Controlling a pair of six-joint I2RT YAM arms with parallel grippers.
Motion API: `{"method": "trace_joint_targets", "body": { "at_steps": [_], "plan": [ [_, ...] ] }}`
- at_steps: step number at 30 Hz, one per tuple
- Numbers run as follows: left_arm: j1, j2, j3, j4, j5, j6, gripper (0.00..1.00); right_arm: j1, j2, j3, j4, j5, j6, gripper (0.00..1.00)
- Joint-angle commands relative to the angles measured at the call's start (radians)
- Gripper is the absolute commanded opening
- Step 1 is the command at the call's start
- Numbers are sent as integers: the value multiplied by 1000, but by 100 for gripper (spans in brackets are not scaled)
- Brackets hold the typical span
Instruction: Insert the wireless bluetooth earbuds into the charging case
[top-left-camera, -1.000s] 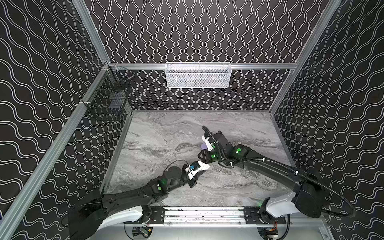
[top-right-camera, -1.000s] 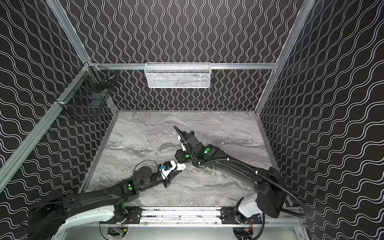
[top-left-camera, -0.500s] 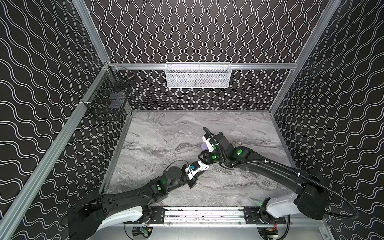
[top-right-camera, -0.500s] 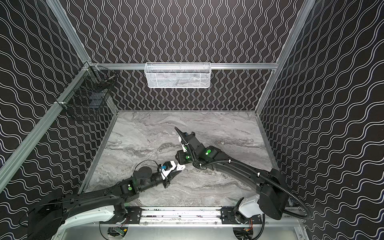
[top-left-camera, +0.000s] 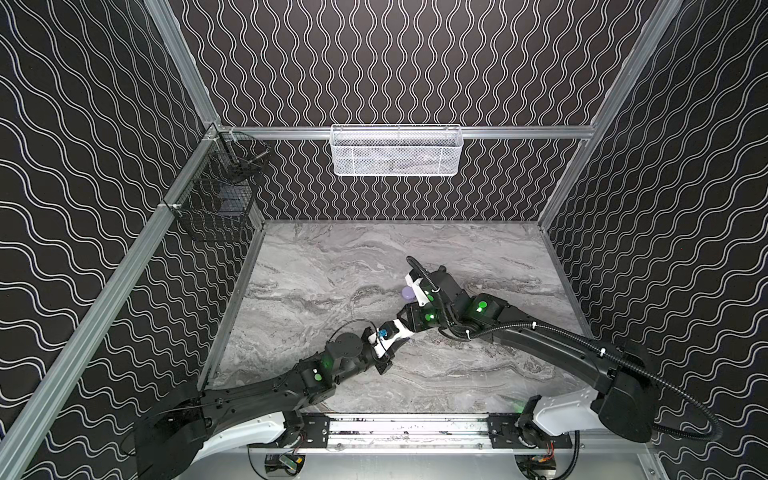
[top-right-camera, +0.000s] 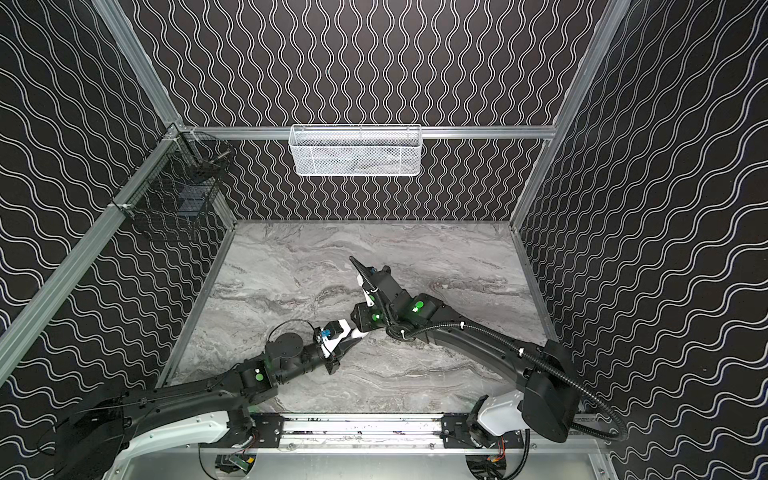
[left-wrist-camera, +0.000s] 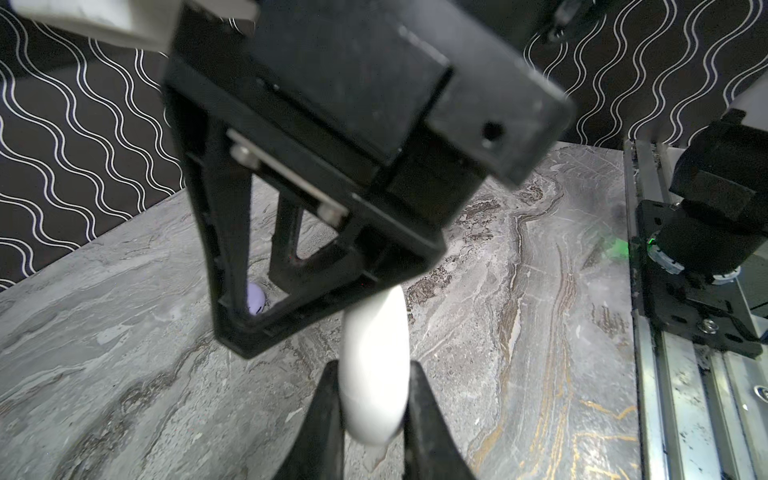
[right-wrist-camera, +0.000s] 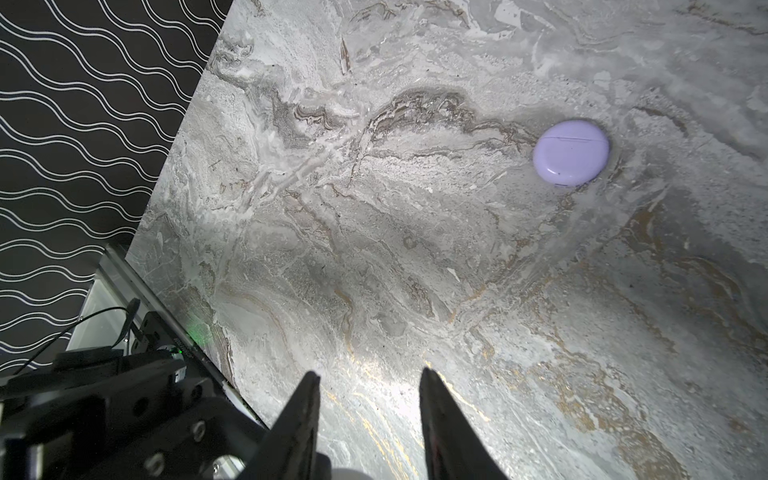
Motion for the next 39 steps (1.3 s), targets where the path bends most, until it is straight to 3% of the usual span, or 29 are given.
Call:
{"method": "trace_joint_targets", "body": {
  "at_steps": [1, 16, 27, 39],
  "plan": [
    [1, 1, 5, 64, -8, 2, 0, 2, -13, 2, -41, 26, 8, 42],
    [2, 38, 10, 73, -12, -20, 0, -40, -133, -39, -24, 137, -1, 54],
    [4, 83, 61, 17, -29, -78, 0, -128, -282, -184, 23, 143, 1, 76],
    [16, 83, 151, -115, -38, -131, 0, -208, -399, -304, 65, 186, 9, 91]
  ]
}}
